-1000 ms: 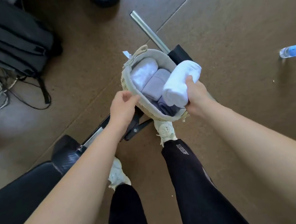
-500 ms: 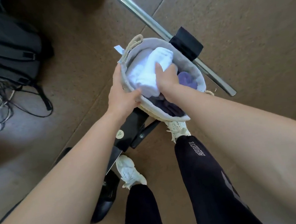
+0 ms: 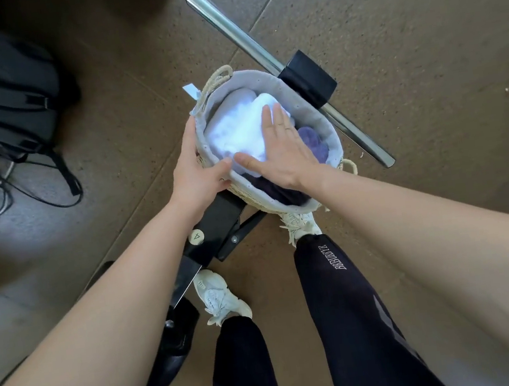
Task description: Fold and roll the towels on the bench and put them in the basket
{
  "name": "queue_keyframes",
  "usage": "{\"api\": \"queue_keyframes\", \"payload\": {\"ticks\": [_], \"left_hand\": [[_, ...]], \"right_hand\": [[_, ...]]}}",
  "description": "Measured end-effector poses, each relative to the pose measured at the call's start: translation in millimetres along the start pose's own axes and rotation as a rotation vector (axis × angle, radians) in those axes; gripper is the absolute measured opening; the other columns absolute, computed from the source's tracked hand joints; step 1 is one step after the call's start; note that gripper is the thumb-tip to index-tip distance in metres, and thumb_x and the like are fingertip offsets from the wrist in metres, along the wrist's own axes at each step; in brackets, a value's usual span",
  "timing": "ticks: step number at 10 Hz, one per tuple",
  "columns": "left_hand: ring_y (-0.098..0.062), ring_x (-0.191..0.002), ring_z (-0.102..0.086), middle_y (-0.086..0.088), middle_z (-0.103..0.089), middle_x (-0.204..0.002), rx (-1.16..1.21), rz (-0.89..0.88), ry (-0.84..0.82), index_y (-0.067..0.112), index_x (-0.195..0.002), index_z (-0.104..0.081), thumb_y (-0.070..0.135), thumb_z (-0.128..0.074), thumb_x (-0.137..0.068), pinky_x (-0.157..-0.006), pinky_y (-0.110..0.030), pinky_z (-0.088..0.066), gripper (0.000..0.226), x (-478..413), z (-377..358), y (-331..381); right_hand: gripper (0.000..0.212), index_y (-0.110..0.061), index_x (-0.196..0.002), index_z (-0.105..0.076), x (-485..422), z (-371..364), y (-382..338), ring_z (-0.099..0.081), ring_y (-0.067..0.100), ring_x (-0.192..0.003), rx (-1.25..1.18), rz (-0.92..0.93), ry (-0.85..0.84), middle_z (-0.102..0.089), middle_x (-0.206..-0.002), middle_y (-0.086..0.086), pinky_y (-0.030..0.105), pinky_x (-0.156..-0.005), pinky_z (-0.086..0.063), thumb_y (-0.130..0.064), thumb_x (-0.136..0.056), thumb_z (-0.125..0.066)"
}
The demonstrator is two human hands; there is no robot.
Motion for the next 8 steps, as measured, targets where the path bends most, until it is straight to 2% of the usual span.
{"api": "queue_keyframes", "payload": {"ticks": [2,3,4,5,6,7,8], "left_hand": [[-0.014,-0.118,-0.07,0.004,-0.038,-0.164,-0.035,-0.024,-0.035,0.056,-0.157,-0.024,0.013,-0.075,-0.092,-0.086,-0.047,-0.064,0.093,-4,3,-5],[-0.002,-0.114,-0.068,0.005,-0.034,-0.166,-0.049,-0.013,-0.035,0.054,-0.159,-0.02,0.014,-0.074,-0.094,-0.084,-0.037,-0.064,0.094,-2,2,-1],[0.014,-0.112,-0.056,0.011,-0.037,-0.162,-0.098,-0.007,-0.015,0.049,-0.162,-0.018,0.013,-0.072,-0.097,-0.077,-0.02,-0.061,0.092,3,3,3],[-0.004,-0.138,-0.048,0.017,-0.046,-0.156,-0.203,0.003,0.005,0.051,-0.159,-0.022,0.026,-0.075,-0.094,-0.109,-0.046,-0.052,0.088,8,8,5],[0.003,-0.132,-0.046,0.028,-0.051,-0.141,-0.265,-0.003,0.01,0.047,-0.159,-0.026,0.021,-0.071,-0.095,-0.111,-0.049,-0.049,0.083,21,7,11],[-0.005,-0.138,-0.044,0.027,-0.048,-0.135,-0.271,-0.001,0.033,0.041,-0.16,-0.027,0.022,-0.071,-0.097,-0.112,-0.049,-0.047,0.079,38,7,12],[-0.016,-0.136,-0.053,0.012,-0.057,-0.142,-0.301,0.026,0.073,0.034,-0.147,-0.049,0.032,-0.071,-0.095,-0.111,-0.052,-0.048,0.057,48,14,6]], "right_hand": [[0.121,-0.016,-0.159,0.024,-25,2,-9,0.019,0.034,-0.156,0.023,-0.037,-0.047,0.022,-0.166,0.022,0.049,-0.126,0.004,-0.087,-0.084,-0.04],[0.122,-0.018,-0.159,0.022,-24,8,-8,0.019,0.033,-0.156,0.032,-0.034,-0.051,0.022,-0.167,0.021,0.049,-0.127,0.003,-0.089,-0.082,-0.041],[0.123,-0.022,-0.161,0.017,-16,17,-4,0.016,0.03,-0.157,-0.006,-0.021,-0.046,0.018,-0.169,0.016,0.05,-0.127,0.0,-0.091,-0.078,-0.043],[0.118,-0.028,-0.163,0.004,-3,30,-2,0.003,0.031,-0.157,-0.057,0.009,0.009,0.005,-0.171,0.01,0.05,-0.125,-0.008,-0.089,-0.077,-0.048],[0.112,-0.034,-0.163,-0.007,13,42,2,-0.006,0.03,-0.157,-0.157,0.037,0.084,-0.005,-0.172,0.003,0.051,-0.123,-0.013,-0.084,-0.076,-0.056],[0.108,-0.035,-0.162,-0.018,31,48,10,-0.015,0.025,-0.155,-0.261,0.034,0.203,-0.017,-0.17,-0.002,0.049,-0.124,-0.019,-0.082,-0.074,-0.06],[0.087,-0.025,-0.154,-0.039,51,47,18,-0.031,0.022,-0.146,-0.324,0.055,0.361,-0.04,-0.159,-0.002,0.043,-0.121,-0.027,-0.066,-0.082,-0.066]]}}
Point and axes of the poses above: each hand's wrist, its own x-axis away from the middle knuckle, its own z-axis out of the back of the hand, y = z × x, the point moved 4 cm from there along -x, towards the middle knuckle
